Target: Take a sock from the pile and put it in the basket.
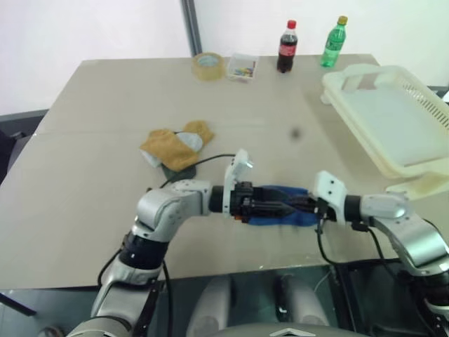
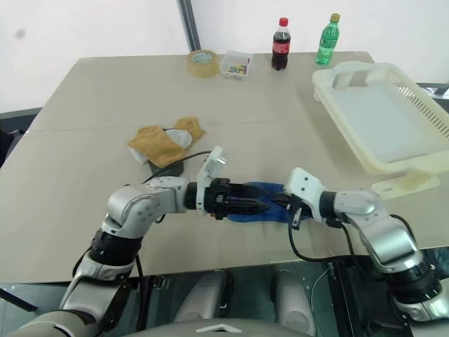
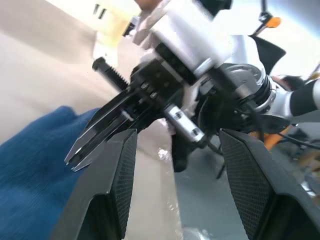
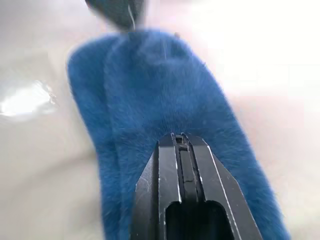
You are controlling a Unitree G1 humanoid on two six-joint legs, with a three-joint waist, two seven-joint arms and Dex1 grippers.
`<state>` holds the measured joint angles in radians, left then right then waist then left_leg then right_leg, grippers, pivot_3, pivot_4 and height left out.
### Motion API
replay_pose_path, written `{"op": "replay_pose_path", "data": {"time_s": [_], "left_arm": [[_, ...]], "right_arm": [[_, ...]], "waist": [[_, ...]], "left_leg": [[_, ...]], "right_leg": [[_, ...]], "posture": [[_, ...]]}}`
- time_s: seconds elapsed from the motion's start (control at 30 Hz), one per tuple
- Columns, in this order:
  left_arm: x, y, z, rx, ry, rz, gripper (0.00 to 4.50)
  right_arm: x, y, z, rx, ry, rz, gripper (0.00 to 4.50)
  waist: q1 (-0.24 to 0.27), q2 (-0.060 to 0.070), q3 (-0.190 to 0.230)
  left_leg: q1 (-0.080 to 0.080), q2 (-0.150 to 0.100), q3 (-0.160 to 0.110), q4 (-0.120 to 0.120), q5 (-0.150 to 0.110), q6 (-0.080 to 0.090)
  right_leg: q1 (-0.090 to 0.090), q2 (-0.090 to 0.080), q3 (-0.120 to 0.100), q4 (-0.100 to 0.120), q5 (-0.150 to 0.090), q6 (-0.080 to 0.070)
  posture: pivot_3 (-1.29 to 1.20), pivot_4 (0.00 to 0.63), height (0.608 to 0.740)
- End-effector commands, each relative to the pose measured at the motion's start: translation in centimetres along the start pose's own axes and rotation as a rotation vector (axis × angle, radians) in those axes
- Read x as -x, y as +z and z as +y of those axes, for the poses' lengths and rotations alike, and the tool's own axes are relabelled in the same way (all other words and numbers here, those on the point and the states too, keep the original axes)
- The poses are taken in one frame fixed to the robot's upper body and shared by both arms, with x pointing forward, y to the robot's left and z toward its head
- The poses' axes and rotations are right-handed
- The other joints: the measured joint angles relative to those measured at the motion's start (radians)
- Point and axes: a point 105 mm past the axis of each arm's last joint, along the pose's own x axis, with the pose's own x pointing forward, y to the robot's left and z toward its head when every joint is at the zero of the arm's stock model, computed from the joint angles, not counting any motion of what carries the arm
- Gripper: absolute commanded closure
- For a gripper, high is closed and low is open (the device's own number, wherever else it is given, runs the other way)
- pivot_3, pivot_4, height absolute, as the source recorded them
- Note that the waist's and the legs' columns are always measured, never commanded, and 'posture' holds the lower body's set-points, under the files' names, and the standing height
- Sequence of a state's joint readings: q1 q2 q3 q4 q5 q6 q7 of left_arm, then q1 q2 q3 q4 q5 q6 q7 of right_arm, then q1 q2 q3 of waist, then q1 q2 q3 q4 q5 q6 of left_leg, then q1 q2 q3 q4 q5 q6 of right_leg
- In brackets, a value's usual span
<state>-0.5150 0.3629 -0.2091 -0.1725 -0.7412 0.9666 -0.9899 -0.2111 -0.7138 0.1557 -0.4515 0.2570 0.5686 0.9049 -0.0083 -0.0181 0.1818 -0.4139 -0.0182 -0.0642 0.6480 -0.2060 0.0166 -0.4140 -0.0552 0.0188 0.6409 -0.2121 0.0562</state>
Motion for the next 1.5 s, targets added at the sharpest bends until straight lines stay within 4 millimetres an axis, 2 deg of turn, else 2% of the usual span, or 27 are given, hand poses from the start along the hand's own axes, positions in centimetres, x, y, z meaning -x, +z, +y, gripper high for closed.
{"op": "replay_pose_path", "data": {"time_s": [0.03,0.1,0.17,0.27,0.43,0.63,0.77,0.87,0.9,1.1,1.3,1.33,1.43,1.5], "left_arm": [[0.9,1.5,0.6,-0.064,0.052,-0.026,1.73],[3.3,1.6,0.9,-0.081,0.129,-0.002,1.73],[5.7,0.9,1.0,-0.081,0.208,0.059,1.73],[7.4,0.1,1.8,-0.109,0.312,0.105,1.73],[6.6,0.3,3.9,-0.144,0.429,0.077,1.73],[5.4,-0.9,6.2,-0.164,0.518,0.128,1.73],[4.3,-0.5,6.3,-0.185,0.488,0.096,2.93],[4.2,-0.5,6.2,-0.176,0.475,0.095,4.37],[4.2,-0.4,6.0,-0.169,0.465,0.084,4.45],[4.6,1.6,4.7,-0.132,0.428,0.009,4.45],[6.2,0.6,3.9,-0.144,0.455,0.095,4.45],[6.3,0.5,3.9,-0.139,0.460,0.103,3.95],[6.4,0.3,4.8,-0.139,0.519,0.109,2.82],[5.8,0.1,4.8,-0.133,0.504,0.113,2.00]], "right_arm": [[0.6,0.5,0.0,0.036,-0.037,0.011,4.46],[0.2,0.2,-0.2,0.053,-0.042,0.035,4.46],[-0.2,-0.2,-0.2,0.067,-0.039,0.047,4.46],[-0.6,-0.7,-0.1,0.083,-0.026,0.058,4.46],[-0.9,-0.8,-0.2,0.087,-0.022,0.045,4.46],[-0.3,-0.9,-0.6,0.097,-0.030,0.055,4.46],[-0.1,-0.4,-0.8,0.093,-0.052,0.040,4.50],[0.2,-0.4,-0.9,0.096,-0.063,0.045,4.50],[0.3,-0.4,-0.9,0.096,-0.069,0.047,4.50],[1.0,-0.5,-1.3,0.096,-0.103,0.056,4.50],[1.2,-0.6,-1.3,0.096,-0.124,0.054,4.50],[1.2,-0.6,-1.3,0.096,-0.125,0.054,4.50],[1.0,-0.7,-1.3,0.094,-0.128,0.052,4.50],[0.9,-0.6,-1.3,0.094,-0.128,0.049,4.50]], "waist": [[-0.005,0.000,0.000],[-0.010,0.000,0.000],[-0.018,0.000,0.000],[-0.014,0.001,0.001],[0.017,0.000,0.001],[0.021,0.001,0.001],[0.018,0.000,0.001],[0.019,0.000,0.001],[0.018,0.000,0.001],[0.019,0.000,0.001],[0.013,0.000,0.001],[0.013,0.000,0.001],[0.014,0.000,0.001],[0.017,0.000,0.001]], "left_leg": [[0.000,0.000,0.000,0.000,0.000,0.000],[0.000,0.001,0.001,0.000,0.000,0.000],[0.001,0.003,0.002,-0.001,0.000,0.000],[0.001,0.004,0.002,-0.003,0.000,0.000],[-0.002,-0.001,0.001,-0.001,0.000,0.000],[-0.001,-0.001,0.001,-0.001,0.000,0.000],[-0.001,-0.002,0.002,-0.001,0.000,0.000],[-0.001,-0.002,0.001,-0.001,0.000,0.000],[-0.001,-0.001,0.001,-0.001,0.000,0.000],[-0.001,-0.002,0.001,-0.001,0.000,0.001],[-0.001,-0.001,0.002,-0.001,0.000,0.000],[-0.001,-0.001,0.001,-0.001,0.000,0.000],[-0.001,-0.001,0.001,-0.001,0.000,0.000],[-0.001,-0.001,0.001,-0.001,0.000,0.001]], "right_leg": [[0.000,0.000,0.000,0.000,0.000,0.000],[0.000,0.001,0.000,0.000,-0.001,-0.001],[-0.002,0.003,0.001,0.001,-0.001,-0.001],[-0.003,0.003,0.001,0.001,-0.001,-0.001],[-0.002,-0.002,0.001,-0.001,-0.001,-0.001],[-0.002,-0.002,0.000,0.000,0.000,0.000],[-0.002,-0.002,0.001,0.000,0.000,0.000],[-0.002,-0.002,0.000,0.000,0.001,0.000],[-0.002,-0.002,0.001,0.000,0.001,0.001],[-0.002,-0.002,0.000,0.000,0.001,0.001],[-0.002,-0.002,0.000,0.000,0.000,0.001],[-0.002,-0.002,0.000,0.000,0.000,0.001],[-0.002,-0.002,0.000,0.000,0.000,0.001],[-0.002,-0.002,0.000,0.000,0.000,0.001]], "posture": [[0.00,0.150,0.740],[0.00,0.150,0.740],[0.00,0.150,0.740],[0.00,0.150,0.740],[0.00,0.150,0.740],[0.00,0.150,0.740],[0.00,0.150,0.740],[0.00,0.150,0.740],[0.00,0.150,0.740],[0.00,0.150,0.740],[0.00,0.150,0.740],[0.00,0.150,0.740],[0.00,0.150,0.740],[0.00,0.150,0.740]]}}
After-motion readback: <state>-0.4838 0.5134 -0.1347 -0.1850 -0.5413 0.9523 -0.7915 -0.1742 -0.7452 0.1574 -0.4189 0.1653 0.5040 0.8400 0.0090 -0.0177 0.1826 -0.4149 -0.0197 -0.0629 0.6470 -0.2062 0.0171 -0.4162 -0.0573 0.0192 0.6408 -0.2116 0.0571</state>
